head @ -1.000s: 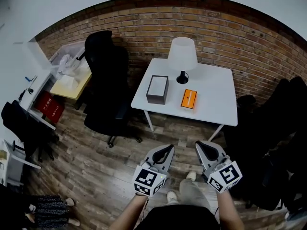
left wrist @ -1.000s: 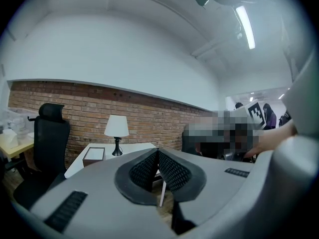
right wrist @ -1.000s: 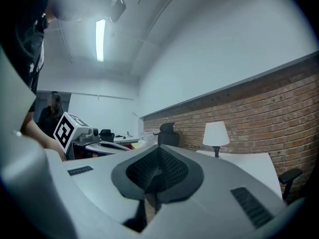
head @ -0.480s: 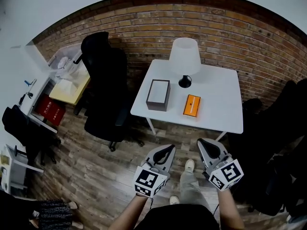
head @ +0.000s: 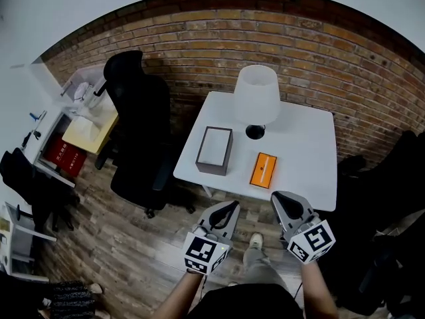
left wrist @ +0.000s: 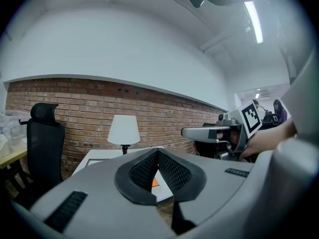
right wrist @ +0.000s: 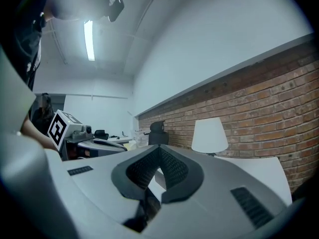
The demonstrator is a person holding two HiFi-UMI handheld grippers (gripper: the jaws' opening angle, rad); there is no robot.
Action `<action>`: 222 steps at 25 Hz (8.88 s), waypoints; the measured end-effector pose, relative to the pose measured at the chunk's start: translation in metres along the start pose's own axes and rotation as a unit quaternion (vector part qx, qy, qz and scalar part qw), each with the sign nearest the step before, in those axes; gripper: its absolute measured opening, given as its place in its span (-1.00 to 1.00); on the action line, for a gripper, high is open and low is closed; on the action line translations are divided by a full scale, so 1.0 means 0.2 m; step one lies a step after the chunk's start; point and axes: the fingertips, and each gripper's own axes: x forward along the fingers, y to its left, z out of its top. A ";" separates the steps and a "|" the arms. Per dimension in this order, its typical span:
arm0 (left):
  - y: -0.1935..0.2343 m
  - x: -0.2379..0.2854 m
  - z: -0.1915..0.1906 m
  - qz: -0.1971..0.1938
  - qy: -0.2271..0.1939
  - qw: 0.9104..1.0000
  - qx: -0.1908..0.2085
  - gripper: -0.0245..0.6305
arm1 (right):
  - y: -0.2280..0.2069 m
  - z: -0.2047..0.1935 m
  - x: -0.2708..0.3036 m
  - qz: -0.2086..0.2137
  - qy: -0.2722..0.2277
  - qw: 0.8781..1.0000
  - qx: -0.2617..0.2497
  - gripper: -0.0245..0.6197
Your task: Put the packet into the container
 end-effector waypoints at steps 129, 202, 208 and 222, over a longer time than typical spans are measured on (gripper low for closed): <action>0.68 0.78 -0.21 -0.078 0.075 0.994 -0.028 -0.91 | -0.78 -1.30 0.72 -0.271 0.346 0.883 0.163 0.89; 0.41 0.69 -0.38 -0.354 0.218 0.848 0.329 0.24 | -0.23 -0.59 0.66 0.347 0.468 0.781 -0.223 0.44; 0.50 0.70 -0.36 -0.322 0.222 0.869 0.304 0.23 | -0.32 -0.58 0.68 0.307 0.457 0.802 -0.231 0.89; 0.84 0.63 -0.40 -0.185 0.245 0.934 0.181 0.23 | -0.50 -0.45 0.77 0.180 0.368 0.888 -0.210 -0.41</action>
